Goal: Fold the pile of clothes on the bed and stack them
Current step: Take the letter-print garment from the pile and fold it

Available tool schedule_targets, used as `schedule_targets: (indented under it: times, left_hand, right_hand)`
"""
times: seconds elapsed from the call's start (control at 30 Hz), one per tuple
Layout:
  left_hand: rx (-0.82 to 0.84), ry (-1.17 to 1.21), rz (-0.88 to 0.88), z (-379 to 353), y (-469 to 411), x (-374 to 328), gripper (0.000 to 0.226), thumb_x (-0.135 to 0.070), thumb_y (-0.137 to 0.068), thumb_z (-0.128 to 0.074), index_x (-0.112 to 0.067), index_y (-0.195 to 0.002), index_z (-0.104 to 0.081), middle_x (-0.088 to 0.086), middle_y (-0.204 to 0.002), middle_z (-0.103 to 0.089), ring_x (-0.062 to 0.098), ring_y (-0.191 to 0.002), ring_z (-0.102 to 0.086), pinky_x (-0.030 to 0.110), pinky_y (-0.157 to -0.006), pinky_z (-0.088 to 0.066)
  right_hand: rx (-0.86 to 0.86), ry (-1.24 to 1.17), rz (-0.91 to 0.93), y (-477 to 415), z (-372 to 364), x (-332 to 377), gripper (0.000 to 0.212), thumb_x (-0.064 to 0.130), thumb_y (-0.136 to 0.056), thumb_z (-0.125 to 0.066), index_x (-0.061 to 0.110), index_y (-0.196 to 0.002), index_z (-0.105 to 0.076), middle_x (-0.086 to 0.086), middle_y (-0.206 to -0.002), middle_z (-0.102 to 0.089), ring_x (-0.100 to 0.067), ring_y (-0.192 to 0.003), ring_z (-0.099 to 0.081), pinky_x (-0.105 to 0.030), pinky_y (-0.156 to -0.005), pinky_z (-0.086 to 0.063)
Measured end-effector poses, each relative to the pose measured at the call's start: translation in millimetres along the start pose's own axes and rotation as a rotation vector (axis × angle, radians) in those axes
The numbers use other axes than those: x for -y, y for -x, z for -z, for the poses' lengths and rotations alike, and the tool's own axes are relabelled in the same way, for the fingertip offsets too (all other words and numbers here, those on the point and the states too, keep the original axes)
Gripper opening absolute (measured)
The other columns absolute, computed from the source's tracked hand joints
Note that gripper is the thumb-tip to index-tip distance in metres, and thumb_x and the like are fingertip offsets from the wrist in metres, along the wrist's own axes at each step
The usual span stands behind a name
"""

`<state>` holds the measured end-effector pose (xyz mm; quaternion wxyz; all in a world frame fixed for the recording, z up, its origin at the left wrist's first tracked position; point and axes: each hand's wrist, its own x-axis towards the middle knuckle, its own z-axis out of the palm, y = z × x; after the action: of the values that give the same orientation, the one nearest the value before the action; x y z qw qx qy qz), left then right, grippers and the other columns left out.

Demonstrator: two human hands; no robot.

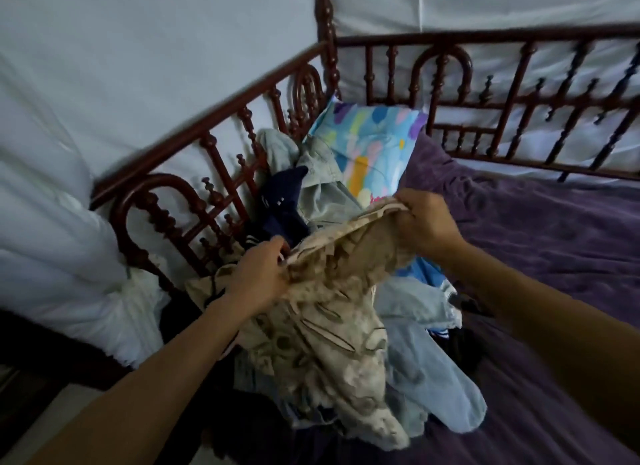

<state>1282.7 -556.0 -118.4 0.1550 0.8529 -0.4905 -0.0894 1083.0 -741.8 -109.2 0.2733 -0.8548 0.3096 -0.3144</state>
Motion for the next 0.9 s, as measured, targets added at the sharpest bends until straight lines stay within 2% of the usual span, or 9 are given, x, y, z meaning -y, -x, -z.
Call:
schedule_targets:
  times: [0.1, 0.2, 0.3, 0.47, 0.6, 0.67, 0.77, 0.83, 0.9]
  left_hand:
    - [-0.194, 0.020, 0.026, 31.7, -23.6, -10.0, 0.018, -0.031, -0.085, -0.067, -0.016, -0.094, -0.064, 0.003, -0.091, -0.059, 0.021, -0.081, -0.058, 0.030, -0.060, -0.041]
    - [-0.307, 0.455, 0.081, 90.6, -42.2, -42.0, 0.010, -0.026, -0.078, -0.072, -0.024, -0.083, -0.065, -0.004, -0.078, -0.063, 0.017, -0.075, -0.063, 0.026, -0.056, -0.044]
    - [-0.296, 0.867, 0.068, 152.0, -52.0, -84.4, 0.006, -0.025, -0.072, -0.071, -0.020, -0.072, -0.069, 0.000, -0.072, -0.069, 0.018, -0.067, -0.067, 0.030, -0.055, -0.054]
    - [-0.102, 1.126, -0.028, 187.5, -54.9, -135.2, 0.017, -0.017, -0.085, -0.054, -0.013, -0.081, -0.071, 0.001, -0.070, -0.071, 0.014, -0.059, -0.065, 0.020, -0.054, -0.049]
    - [-0.142, 0.797, -0.274, 166.2, -51.1, -142.1, 0.024, -0.032, -0.092, -0.048, -0.027, -0.081, -0.069, -0.009, -0.085, -0.070, 0.007, -0.081, -0.064, 0.022, -0.074, -0.050]
    - [-0.054, 0.757, -0.462, 155.1, -42.6, -145.7, 0.032, -0.025, -0.093, -0.051, -0.031, -0.069, -0.071, -0.018, -0.069, -0.069, -0.007, -0.068, -0.062, 0.012, -0.063, -0.047]
    - [0.241, 0.587, -0.644, 134.8, -39.2, -152.6, 0.023, -0.036, -0.082, -0.063, -0.020, -0.071, -0.075, 0.001, -0.072, -0.073, 0.008, -0.069, -0.066, 0.026, -0.067, -0.050]
    - [0.516, 0.473, -0.684, 125.7, -37.9, -156.1, 0.044, -0.052, -0.069, -0.077, -0.009, -0.077, -0.071, 0.016, -0.080, -0.070, 0.026, -0.075, -0.064, 0.041, -0.074, -0.050]
    - [0.622, 0.294, -0.724, 117.6, -37.3, -160.8, 0.034, -0.054, -0.059, -0.083, -0.024, -0.060, -0.068, -0.002, -0.066, -0.066, 0.013, -0.064, -0.062, 0.027, -0.063, -0.047]
  right_hand:
    - [-0.127, 0.167, 0.043, -14.0, 55.1, 17.2, 0.045, 0.025, -0.073, -0.042, 0.011, -0.107, -0.067, -0.016, -0.094, -0.070, -0.039, -0.088, -0.063, -0.043, -0.071, -0.050]
    - [-0.205, 0.282, 0.068, -21.3, 102.0, 37.0, 0.048, 0.023, -0.085, -0.053, 0.024, -0.132, -0.056, -0.010, -0.119, -0.065, -0.034, -0.108, -0.059, -0.040, -0.083, -0.047]
    - [-0.202, 0.060, 0.105, -28.3, 142.6, 62.2, 0.027, 0.005, -0.081, -0.053, 0.012, -0.101, -0.070, -0.006, -0.108, -0.065, -0.018, -0.101, -0.061, -0.033, -0.084, -0.045]
    - [-0.273, -0.397, -0.044, -14.7, 175.9, 103.5, 0.018, 0.012, -0.071, -0.051, 0.019, -0.056, -0.057, 0.012, -0.052, -0.051, -0.004, -0.050, -0.046, -0.016, -0.045, -0.035]
    - [-0.354, -0.385, -0.188, 17.3, 192.0, 99.5, 0.019, 0.026, -0.075, -0.055, 0.016, -0.058, -0.056, 0.008, -0.048, -0.050, -0.008, -0.045, -0.047, -0.017, -0.042, -0.035]
    - [-0.358, -0.389, -0.242, 39.7, 202.9, 92.9, 0.027, 0.027, -0.081, -0.057, 0.014, -0.058, -0.060, 0.005, -0.049, -0.053, -0.010, -0.045, -0.050, -0.017, -0.043, -0.038]
    - [-0.344, -0.298, -0.295, 75.3, 223.0, 86.1, 0.032, 0.028, -0.089, -0.061, 0.014, -0.062, -0.070, 0.001, -0.056, -0.061, -0.014, -0.051, -0.057, -0.020, -0.050, -0.045]
    - [-0.356, -0.217, -0.359, 99.7, 239.1, 83.0, 0.031, 0.030, -0.088, -0.064, 0.013, -0.063, -0.071, -0.001, -0.058, -0.061, -0.017, -0.053, -0.056, -0.028, -0.055, -0.046]
    - [-0.408, -0.207, -0.424, 125.9, 256.8, 80.4, 0.029, 0.030, -0.089, -0.065, 0.017, -0.063, -0.073, 0.002, -0.056, -0.063, -0.014, -0.049, -0.058, -0.026, -0.055, -0.048]
